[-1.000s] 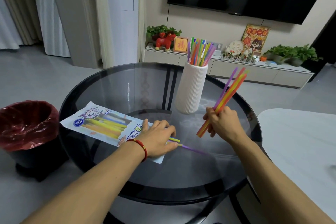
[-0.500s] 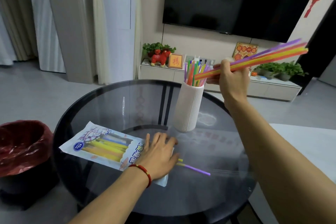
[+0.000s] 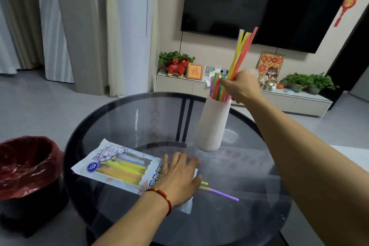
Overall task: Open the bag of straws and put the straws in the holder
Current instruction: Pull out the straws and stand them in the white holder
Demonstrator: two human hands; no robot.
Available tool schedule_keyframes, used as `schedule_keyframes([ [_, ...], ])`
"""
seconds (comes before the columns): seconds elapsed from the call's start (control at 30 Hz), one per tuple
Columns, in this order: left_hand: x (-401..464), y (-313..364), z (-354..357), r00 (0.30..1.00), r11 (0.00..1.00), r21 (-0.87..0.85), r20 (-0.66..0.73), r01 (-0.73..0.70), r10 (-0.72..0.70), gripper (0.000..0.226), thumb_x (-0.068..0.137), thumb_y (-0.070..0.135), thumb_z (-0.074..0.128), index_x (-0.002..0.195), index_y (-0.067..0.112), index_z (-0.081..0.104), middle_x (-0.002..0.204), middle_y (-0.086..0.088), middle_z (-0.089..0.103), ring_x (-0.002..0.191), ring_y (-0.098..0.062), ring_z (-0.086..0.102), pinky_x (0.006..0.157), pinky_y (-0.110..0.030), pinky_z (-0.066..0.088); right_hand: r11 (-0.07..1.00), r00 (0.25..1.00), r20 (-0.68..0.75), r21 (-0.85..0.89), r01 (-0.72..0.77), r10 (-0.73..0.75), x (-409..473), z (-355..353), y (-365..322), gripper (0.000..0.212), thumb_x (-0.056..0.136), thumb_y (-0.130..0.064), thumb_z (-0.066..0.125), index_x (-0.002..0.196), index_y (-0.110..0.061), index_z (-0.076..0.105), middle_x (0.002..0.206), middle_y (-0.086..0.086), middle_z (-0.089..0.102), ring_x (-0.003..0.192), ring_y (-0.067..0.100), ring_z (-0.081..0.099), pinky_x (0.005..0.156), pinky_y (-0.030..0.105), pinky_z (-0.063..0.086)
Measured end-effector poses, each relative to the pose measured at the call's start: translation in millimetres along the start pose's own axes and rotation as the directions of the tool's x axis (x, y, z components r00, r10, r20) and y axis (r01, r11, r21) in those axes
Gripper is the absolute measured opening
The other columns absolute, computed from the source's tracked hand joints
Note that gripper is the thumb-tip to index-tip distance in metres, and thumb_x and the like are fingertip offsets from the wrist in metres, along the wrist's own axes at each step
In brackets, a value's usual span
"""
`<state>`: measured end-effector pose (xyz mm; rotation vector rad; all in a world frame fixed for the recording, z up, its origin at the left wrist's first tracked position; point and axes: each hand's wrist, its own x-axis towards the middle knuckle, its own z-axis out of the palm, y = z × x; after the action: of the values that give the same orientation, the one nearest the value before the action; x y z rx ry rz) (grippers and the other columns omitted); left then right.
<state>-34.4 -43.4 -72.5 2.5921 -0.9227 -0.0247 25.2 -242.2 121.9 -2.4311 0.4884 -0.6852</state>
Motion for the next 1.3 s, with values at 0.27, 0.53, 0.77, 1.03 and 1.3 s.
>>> schedule_keyframes([
  [0.27, -0.5, 1.0, 0.7, 1.0, 1.0, -0.001, 0.02, 0.003, -0.003, 0.044, 0.099, 0.043, 0.039, 0.14, 0.028, 0.039, 0.147, -0.003, 0.036, 0.144, -0.025, 0.018, 0.121, -0.058, 0.002, 0.995, 0.991, -0.09, 0.003, 0.098, -0.097, -0.2, -6.4, -4.2, 0.027, 0.102, -0.027, 0.065, 0.097, -0.001, 0.071, 0.095, 0.017, 0.076, 0.07, 0.026, 0.07, 0.074, 0.041, 0.063],
  [0.53, 0.5, -1.1, 3.4, 1.0, 1.0, 0.021, 0.019, 0.005, -0.005, 0.042, 0.099, 0.042, 0.038, 0.139, 0.029, 0.039, 0.147, -0.002, 0.036, 0.143, -0.026, 0.019, 0.121, -0.057, 0.004, 0.959, 0.925, -0.286, 0.06, 0.278, -0.25, 2.0, -17.0, -17.1, 0.072, 0.088, -0.027, 0.069, 0.15, -0.007, 0.039, 0.145, 0.018, 0.05, 0.126, 0.028, 0.055, 0.105, 0.041, 0.051],
  [0.77, 2.9, -2.4, 7.3, 0.999, 0.999, 0.044, 0.036, 0.007, -0.009, 0.043, 0.099, 0.044, 0.04, 0.139, 0.029, 0.038, 0.148, -0.002, 0.036, 0.143, -0.026, 0.023, 0.121, -0.057, 0.008, 0.863, 0.903, 0.036, -0.279, 0.421, -0.428, 23.4, -7.3, -31.5, 0.078, 0.097, -0.022, 0.066, 0.163, -0.01, 0.025, 0.175, 0.011, 0.016, 0.159, 0.031, 0.019, 0.128, 0.047, 0.023],
  [1.03, 1.0, -9.1, 7.9, 1.0, 0.999, 0.037, 0.016, -0.004, 0.004, 0.044, 0.099, 0.044, 0.04, 0.141, 0.03, 0.037, 0.147, -0.002, 0.036, 0.145, -0.025, 0.018, 0.121, -0.058, 0.003, 0.807, 0.881, 0.088, -0.368, 0.463, -0.465, 5.4, 22.5, 0.5, 0.05, 0.098, -0.022, 0.059, 0.145, -0.004, 0.052, 0.152, 0.018, 0.053, 0.135, 0.038, 0.051, 0.109, 0.052, 0.044],
  [1.3, -8.2, -16.8, -11.8, 0.995, 0.995, 0.081, 0.09, -0.058, 0.051, 0.09, 0.071, 0.075, 0.055, 0.147, 0.035, 0.029, 0.149, 0.005, 0.033, 0.144, -0.018, 0.017, 0.118, -0.063, 0.004, 0.802, 0.812, -0.126, -0.296, 0.518, -0.57, -8.6, 8.2, 9.2, 0.05, 0.101, -0.026, 0.055, 0.147, -0.006, 0.049, 0.153, 0.017, 0.051, 0.136, 0.034, 0.05, 0.112, 0.048, 0.042],
])
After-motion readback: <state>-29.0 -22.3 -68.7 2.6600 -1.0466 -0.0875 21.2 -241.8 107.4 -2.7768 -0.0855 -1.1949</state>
